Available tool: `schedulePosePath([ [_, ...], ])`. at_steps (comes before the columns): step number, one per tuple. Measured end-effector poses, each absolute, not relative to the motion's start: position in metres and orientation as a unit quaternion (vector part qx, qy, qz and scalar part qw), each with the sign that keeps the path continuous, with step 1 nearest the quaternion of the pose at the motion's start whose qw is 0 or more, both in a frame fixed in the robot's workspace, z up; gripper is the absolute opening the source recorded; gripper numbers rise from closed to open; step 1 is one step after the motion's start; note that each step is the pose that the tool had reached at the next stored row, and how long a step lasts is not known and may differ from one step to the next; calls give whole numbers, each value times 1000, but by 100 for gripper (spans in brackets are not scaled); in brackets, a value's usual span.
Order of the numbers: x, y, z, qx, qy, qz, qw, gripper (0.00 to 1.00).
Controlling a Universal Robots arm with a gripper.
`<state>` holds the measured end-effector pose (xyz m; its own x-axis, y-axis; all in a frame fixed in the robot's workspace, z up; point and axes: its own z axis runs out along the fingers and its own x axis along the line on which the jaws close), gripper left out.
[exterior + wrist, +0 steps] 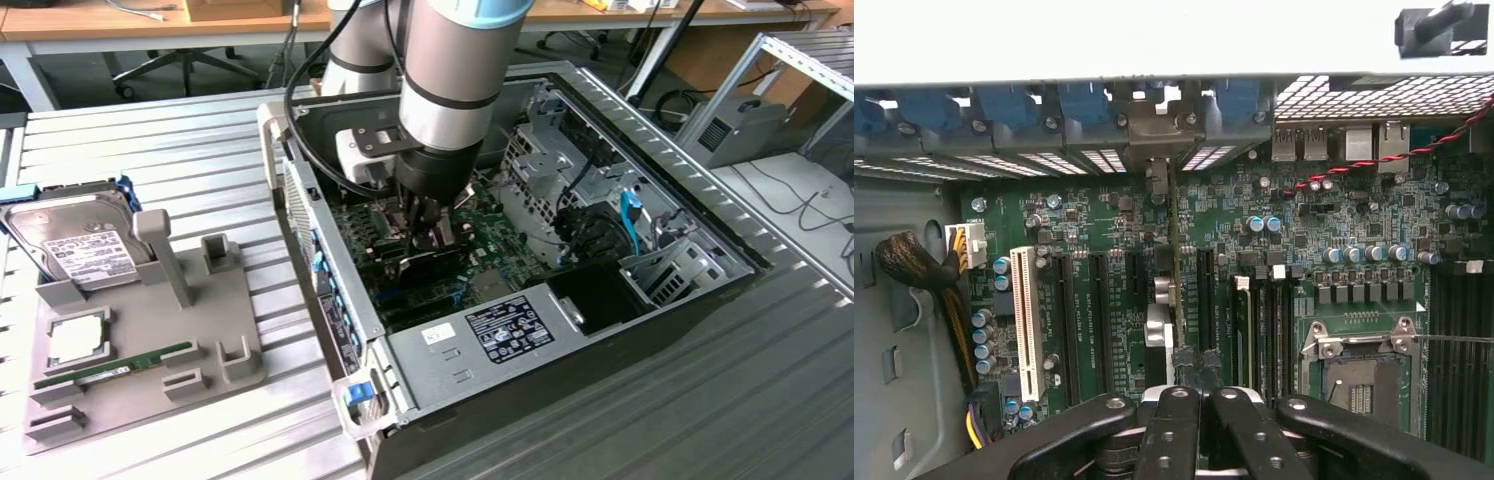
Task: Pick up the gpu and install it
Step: 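Press down on the gpu until it lock into place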
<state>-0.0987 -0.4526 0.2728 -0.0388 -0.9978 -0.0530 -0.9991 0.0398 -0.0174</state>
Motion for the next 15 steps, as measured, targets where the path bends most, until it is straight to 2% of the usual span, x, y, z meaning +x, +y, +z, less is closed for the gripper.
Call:
schedulePosePath([
  [15,-100,-453,271,-693,721,12,25,11],
])
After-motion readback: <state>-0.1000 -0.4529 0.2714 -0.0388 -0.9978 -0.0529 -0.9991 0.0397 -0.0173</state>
